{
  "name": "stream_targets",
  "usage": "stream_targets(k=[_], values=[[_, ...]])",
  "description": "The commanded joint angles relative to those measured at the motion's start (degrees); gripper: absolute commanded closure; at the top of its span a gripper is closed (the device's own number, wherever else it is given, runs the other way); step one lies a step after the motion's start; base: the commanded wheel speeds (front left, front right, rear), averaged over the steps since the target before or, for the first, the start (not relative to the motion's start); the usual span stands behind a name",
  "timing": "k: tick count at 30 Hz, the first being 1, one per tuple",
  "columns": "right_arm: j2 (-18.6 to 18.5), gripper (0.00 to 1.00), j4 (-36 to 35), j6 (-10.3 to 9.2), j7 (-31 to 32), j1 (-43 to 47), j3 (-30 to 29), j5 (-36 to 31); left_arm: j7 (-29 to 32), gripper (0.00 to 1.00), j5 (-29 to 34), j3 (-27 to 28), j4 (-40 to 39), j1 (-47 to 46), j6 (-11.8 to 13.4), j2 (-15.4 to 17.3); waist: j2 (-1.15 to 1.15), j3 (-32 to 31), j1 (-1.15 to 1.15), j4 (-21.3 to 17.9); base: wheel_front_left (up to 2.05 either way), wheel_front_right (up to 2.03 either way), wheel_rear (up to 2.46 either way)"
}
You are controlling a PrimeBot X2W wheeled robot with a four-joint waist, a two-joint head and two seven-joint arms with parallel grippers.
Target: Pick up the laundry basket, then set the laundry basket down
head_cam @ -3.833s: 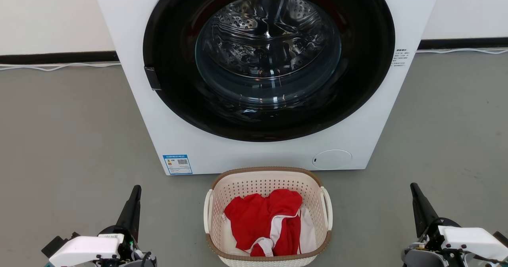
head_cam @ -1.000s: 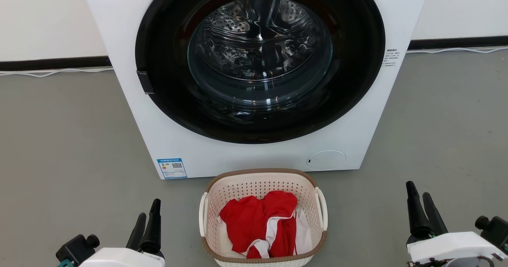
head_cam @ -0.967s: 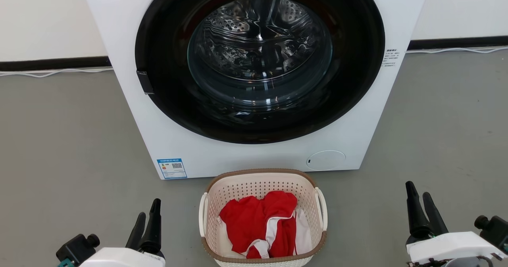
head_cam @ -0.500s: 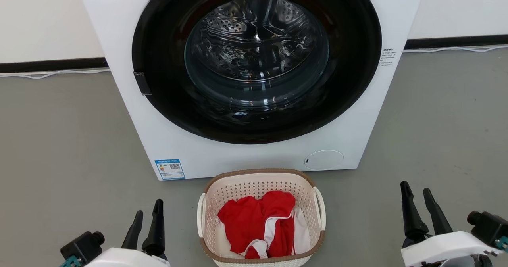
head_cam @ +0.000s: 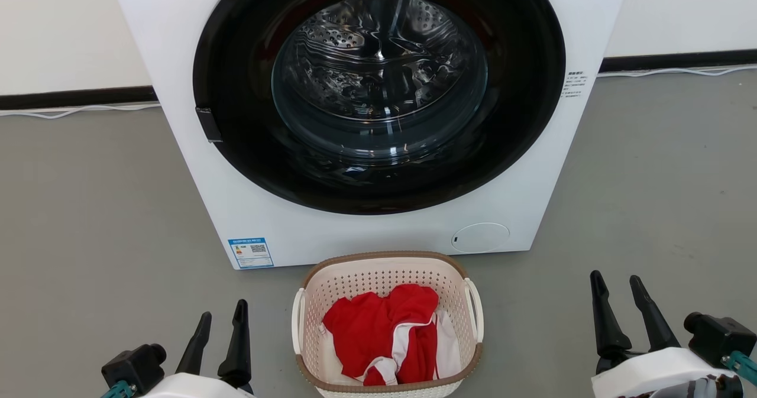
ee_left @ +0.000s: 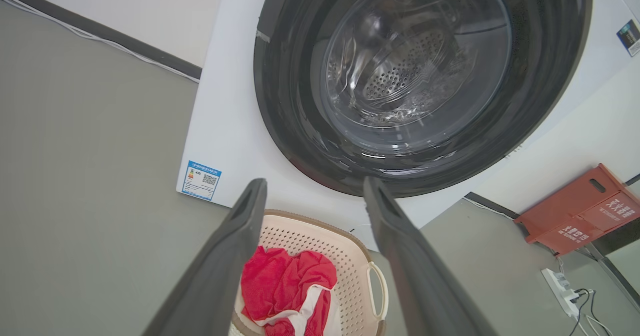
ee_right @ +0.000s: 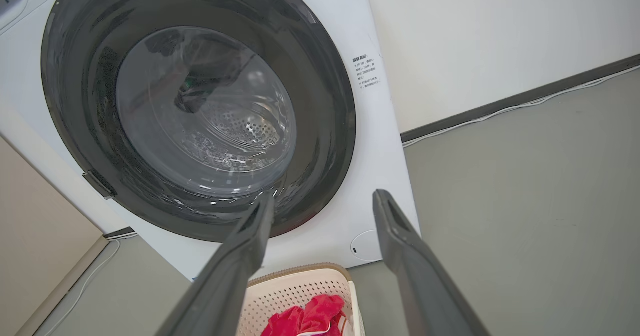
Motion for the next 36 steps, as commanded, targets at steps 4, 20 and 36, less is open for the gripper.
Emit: stream_targets(k=[4,20,36], values=[[-1.0,0.00,-1.3,0.33,-1.8,-1.6,1.3,-4.5,-1.5,0.00,4.2,0.9,-1.9,-0.8,0.9,0.6,0.00,0.0,0.00,-0.1,0.00,0.00,0.00],[-1.4,0.00,-0.8,0.38,-4.3,-1.6,1.4,-14.4,-4.0,0.00,14.1,0.2,-2.3,-0.1,1.5,0.7,0.00,0.0,0.00,-0.5,0.00,0.00,0.00],[-1.7,0.00,0.3,0.43,-6.6,-1.8,1.5,-22.9,-6.3,0.00,23.1,-0.4,-2.7,0.4,2.2,0.8,0.00,-0.1,0.00,-0.9,0.00,0.00,0.00]])
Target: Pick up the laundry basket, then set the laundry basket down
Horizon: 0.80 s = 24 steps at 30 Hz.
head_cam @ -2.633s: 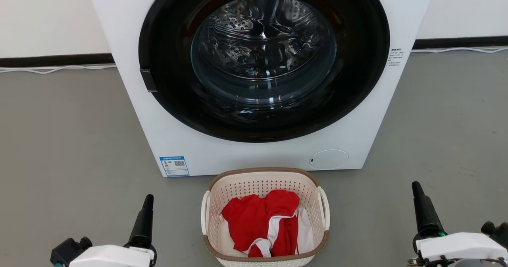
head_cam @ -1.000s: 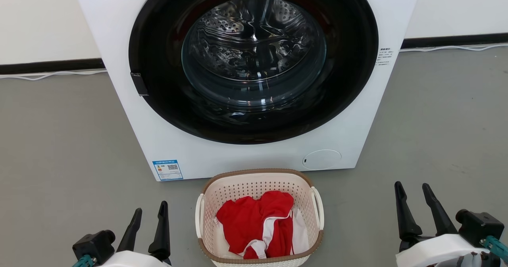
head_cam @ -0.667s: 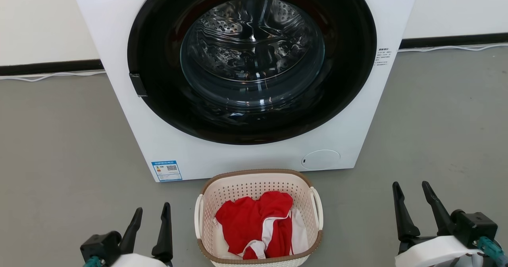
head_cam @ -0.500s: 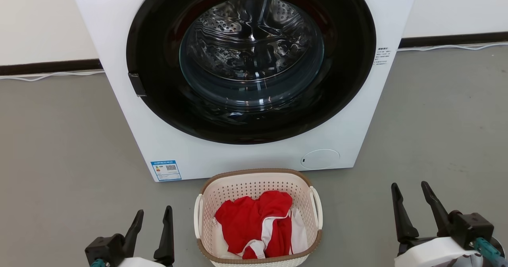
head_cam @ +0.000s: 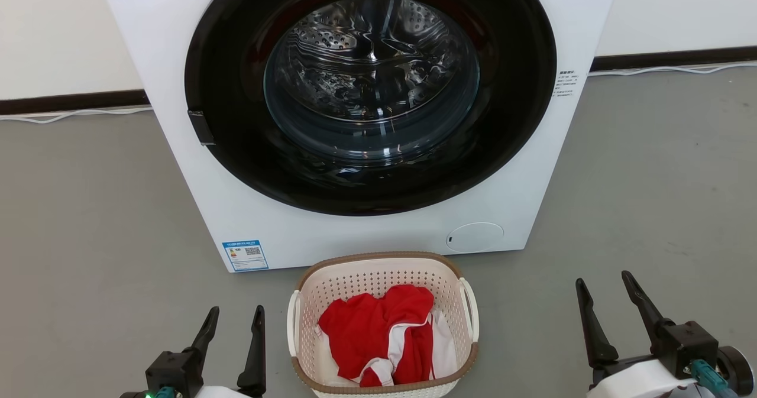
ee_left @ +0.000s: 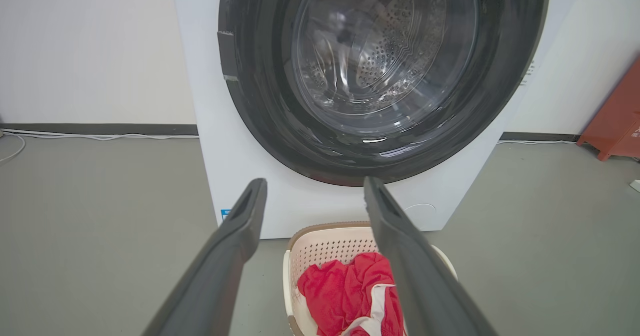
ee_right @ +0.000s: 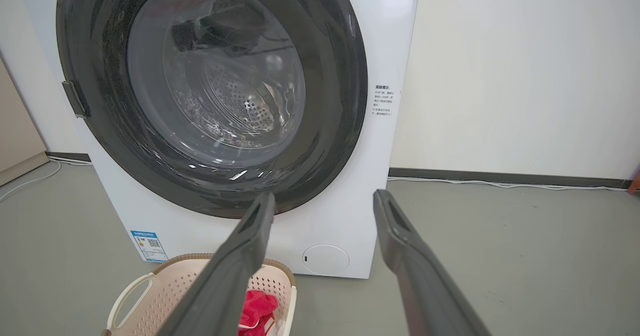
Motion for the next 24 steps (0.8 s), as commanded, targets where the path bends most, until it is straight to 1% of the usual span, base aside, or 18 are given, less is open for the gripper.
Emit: stream_targets(k=[1,16,24], values=[[-1.0,0.00,-1.2,0.36,-0.8,-1.7,1.4,-0.5,-0.8,0.00,0.4,1.6,-1.6,-0.8,0.4,0.6,0.00,0.0,0.00,0.0,0.00,0.00,0.00],[-0.6,0.00,-1.7,0.36,-0.8,-1.8,1.3,0.4,-0.8,0.00,-0.5,1.2,-1.0,-1.2,0.5,0.6,0.00,0.7,0.00,0.2,0.00,0.00,0.00],[-0.2,0.00,-2.1,0.36,-0.8,-3.0,1.6,0.3,-0.8,0.00,-0.9,0.6,-0.6,-2.2,0.5,0.6,0.00,2.8,0.00,0.3,0.00,0.00,0.00]])
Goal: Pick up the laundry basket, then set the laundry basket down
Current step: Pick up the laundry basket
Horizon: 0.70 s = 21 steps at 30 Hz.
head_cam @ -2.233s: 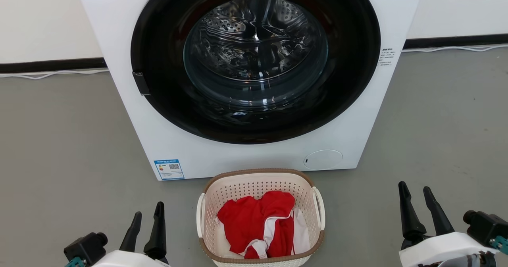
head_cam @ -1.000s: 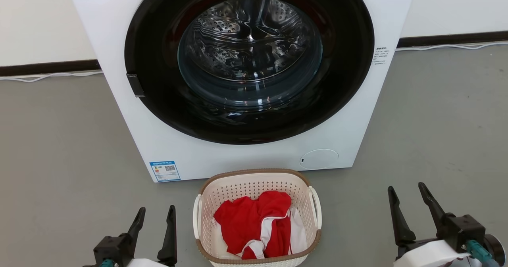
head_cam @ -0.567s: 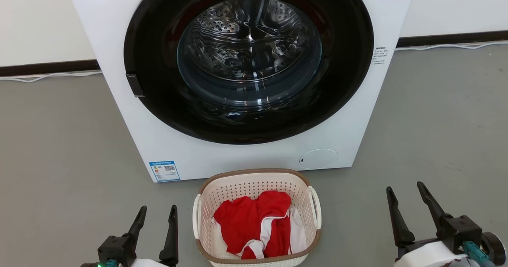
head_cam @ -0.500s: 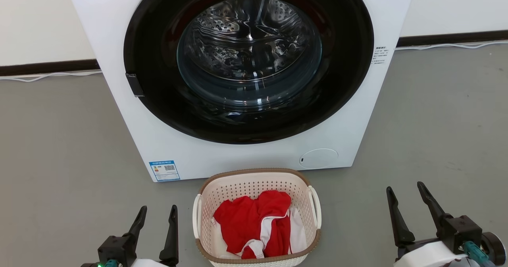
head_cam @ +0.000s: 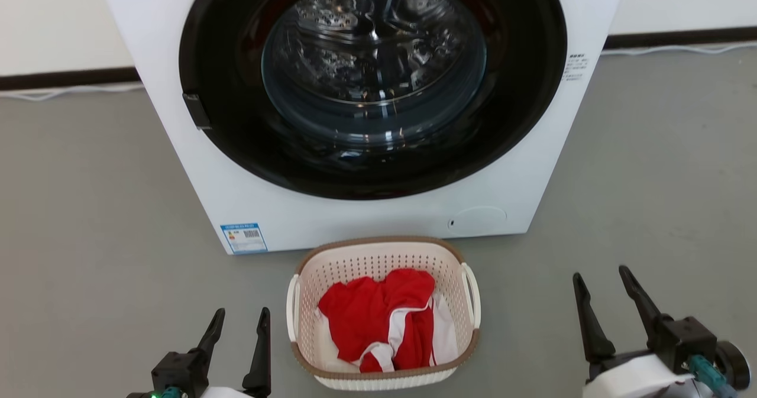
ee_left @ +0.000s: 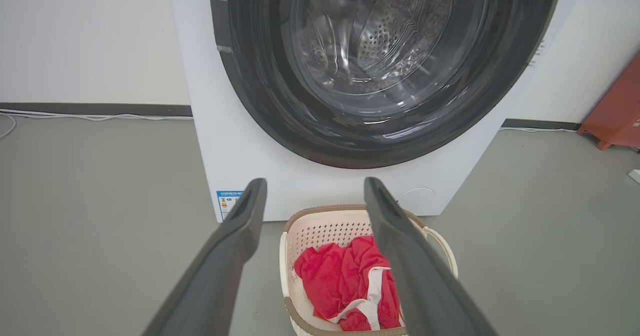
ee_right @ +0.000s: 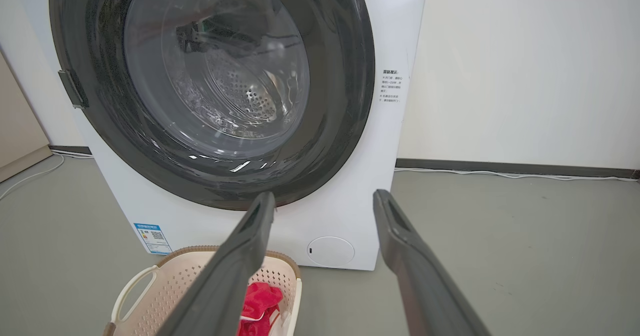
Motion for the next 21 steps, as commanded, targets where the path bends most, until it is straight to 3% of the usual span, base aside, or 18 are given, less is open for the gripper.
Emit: stream_targets(k=[1,12,21], values=[[-0.5,0.00,-1.8,0.36,-0.8,-2.9,1.5,0.0,-0.6,0.00,-0.4,1.5,-1.1,-2.4,0.5,0.5,0.00,0.6,0.00,0.1,0.00,0.00,0.00],[0.1,0.00,-0.9,0.36,-0.8,-9.4,1.1,0.0,-0.6,0.00,-1.3,-0.8,3.1,-10.8,-0.1,0.5,0.00,9.9,0.00,1.3,0.00,0.00,0.00],[1.1,0.00,12.7,0.36,-0.8,-19.7,-0.2,-0.4,-0.6,0.00,-3.3,-4.9,14.3,-23.1,0.7,0.5,0.00,20.5,0.00,2.1,0.00,0.00,0.00]])
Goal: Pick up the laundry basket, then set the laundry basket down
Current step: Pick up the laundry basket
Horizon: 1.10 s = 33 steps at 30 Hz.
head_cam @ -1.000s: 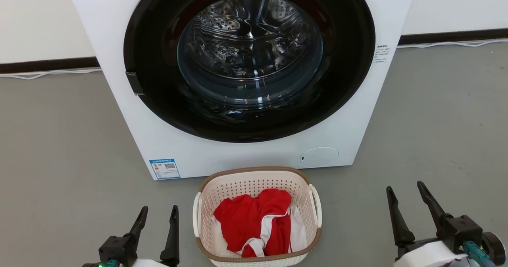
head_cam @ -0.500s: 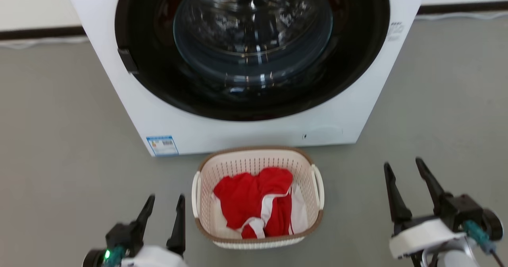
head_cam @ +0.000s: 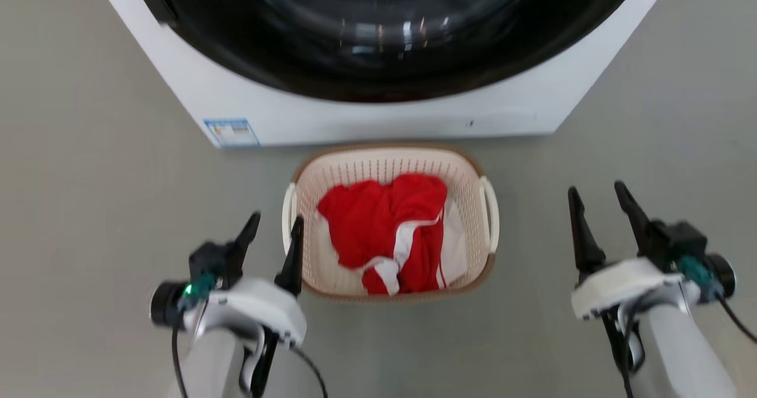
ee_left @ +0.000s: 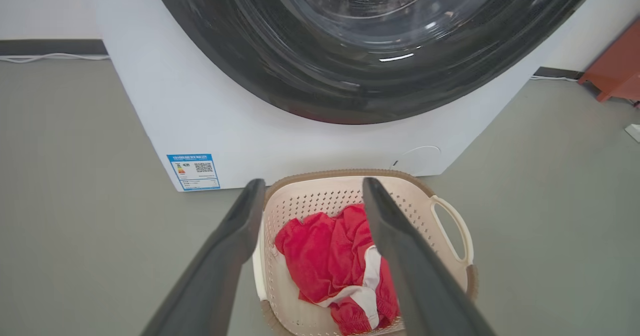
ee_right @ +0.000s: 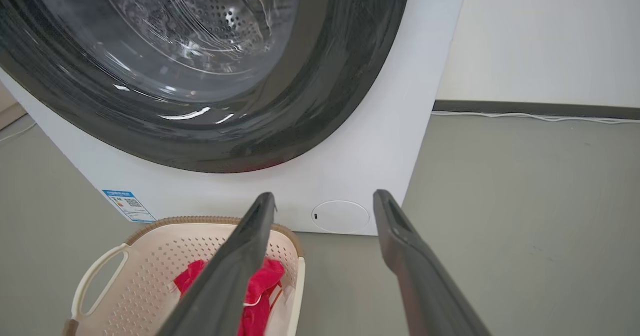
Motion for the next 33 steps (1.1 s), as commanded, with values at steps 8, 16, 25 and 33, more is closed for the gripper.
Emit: stream_targets(k=[8,16,25,33], values=[[0.3,0.00,16.1,0.35,1.5,-13.3,-0.1,-4.2,-0.3,0.00,-4.9,-2.3,12.6,-13.6,1.5,0.6,0.00,11.4,0.00,0.3,0.00,0.00,0.00],[0.8,0.00,26.2,0.35,5.2,-21.8,-1.6,-8.0,1.2,0.00,-8.8,-5.6,24.9,-23.4,2.8,0.6,0.00,17.3,0.00,0.7,0.00,0.00,0.00],[1.0,0.00,31.6,0.35,3.8,-27.9,-1.4,-9.4,1.2,0.00,-12.7,-8.8,31.1,-30.5,4.4,0.6,0.00,21.9,0.00,1.8,0.00,0.00,0.00],[1.1,0.00,35.3,0.35,2.0,-31.9,0.0,-9.0,0.4,0.00,-15.2,-12.1,33.5,-34.0,4.9,0.6,0.00,25.2,0.00,2.6,0.00,0.00,0.00]])
